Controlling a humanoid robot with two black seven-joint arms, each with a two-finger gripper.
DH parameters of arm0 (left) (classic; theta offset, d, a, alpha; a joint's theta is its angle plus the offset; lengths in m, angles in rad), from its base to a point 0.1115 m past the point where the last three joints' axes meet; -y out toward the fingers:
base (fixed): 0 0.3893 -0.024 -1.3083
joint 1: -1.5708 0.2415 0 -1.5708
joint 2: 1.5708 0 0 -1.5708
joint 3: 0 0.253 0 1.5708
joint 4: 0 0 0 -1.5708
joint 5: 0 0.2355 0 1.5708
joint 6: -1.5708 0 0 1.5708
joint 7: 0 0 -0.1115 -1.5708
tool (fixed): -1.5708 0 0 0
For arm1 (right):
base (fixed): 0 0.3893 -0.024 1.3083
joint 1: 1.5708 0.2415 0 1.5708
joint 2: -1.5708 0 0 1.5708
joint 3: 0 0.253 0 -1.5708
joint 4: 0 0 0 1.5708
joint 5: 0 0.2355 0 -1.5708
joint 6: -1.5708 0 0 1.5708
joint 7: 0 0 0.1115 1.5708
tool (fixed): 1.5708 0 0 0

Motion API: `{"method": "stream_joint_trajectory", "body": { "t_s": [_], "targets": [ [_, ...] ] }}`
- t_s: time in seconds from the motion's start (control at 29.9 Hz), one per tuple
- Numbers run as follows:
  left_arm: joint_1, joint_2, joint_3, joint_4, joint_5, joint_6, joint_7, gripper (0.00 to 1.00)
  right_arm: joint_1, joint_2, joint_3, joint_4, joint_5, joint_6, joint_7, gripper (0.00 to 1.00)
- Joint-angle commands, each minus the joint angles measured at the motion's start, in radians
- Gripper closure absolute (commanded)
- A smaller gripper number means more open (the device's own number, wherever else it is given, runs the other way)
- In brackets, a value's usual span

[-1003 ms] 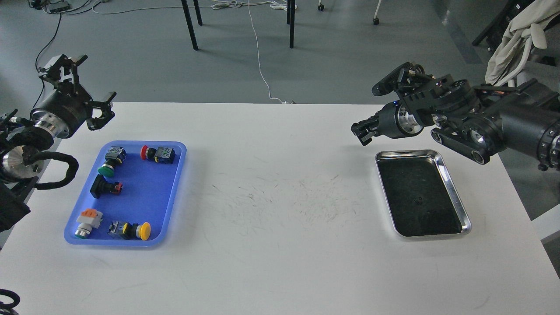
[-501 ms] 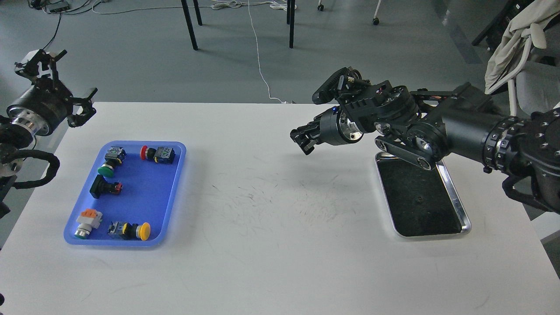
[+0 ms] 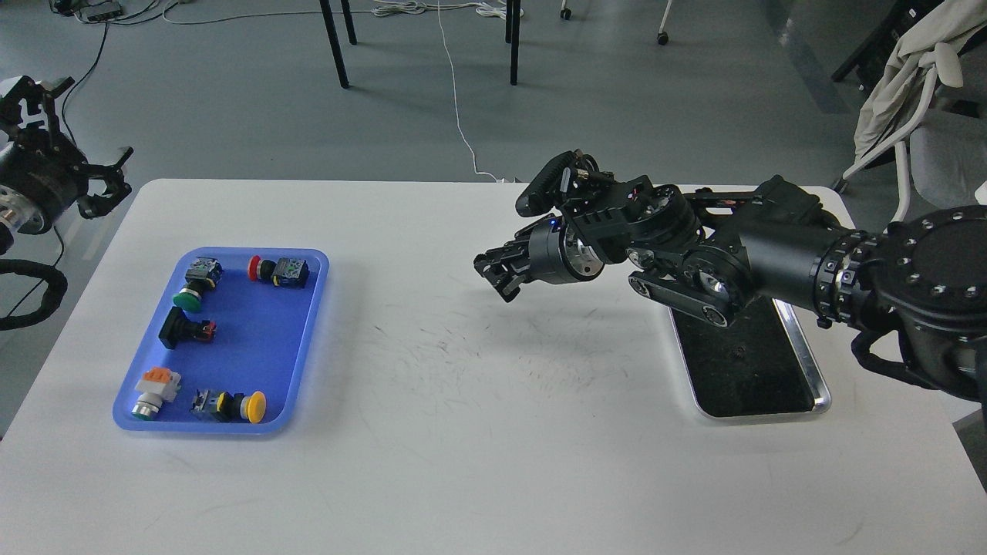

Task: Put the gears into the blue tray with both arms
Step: 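Carry the black gear with the right gripper toward the table center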

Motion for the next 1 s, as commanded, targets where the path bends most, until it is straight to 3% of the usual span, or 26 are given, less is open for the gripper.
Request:
{"method": "stream_joint_trajectory", "body": {
  "t_s": [0.0, 0.13, 0.97],
  "targets": [
    [0.000, 0.006, 0.001, 0.000, 0.000, 0.000, 0.000, 0.00, -0.004, 0.000, 0.001, 0.005, 0.001, -0.008, 0.001, 0.99],
    [0.000, 0.008, 0.001, 0.000, 0.000, 0.000, 0.000, 0.00, -0.006, 0.000, 0.001, 0.053, 0.001, -0.100, 0.046, 0.99],
    [0.002, 0.052, -0.001, -0.003, 0.000, 0.000, 0.002, 0.00, -0.146, 0.000, -0.011, 0.145, -0.100, -0.198, 0.066, 0.99]
  ]
}}
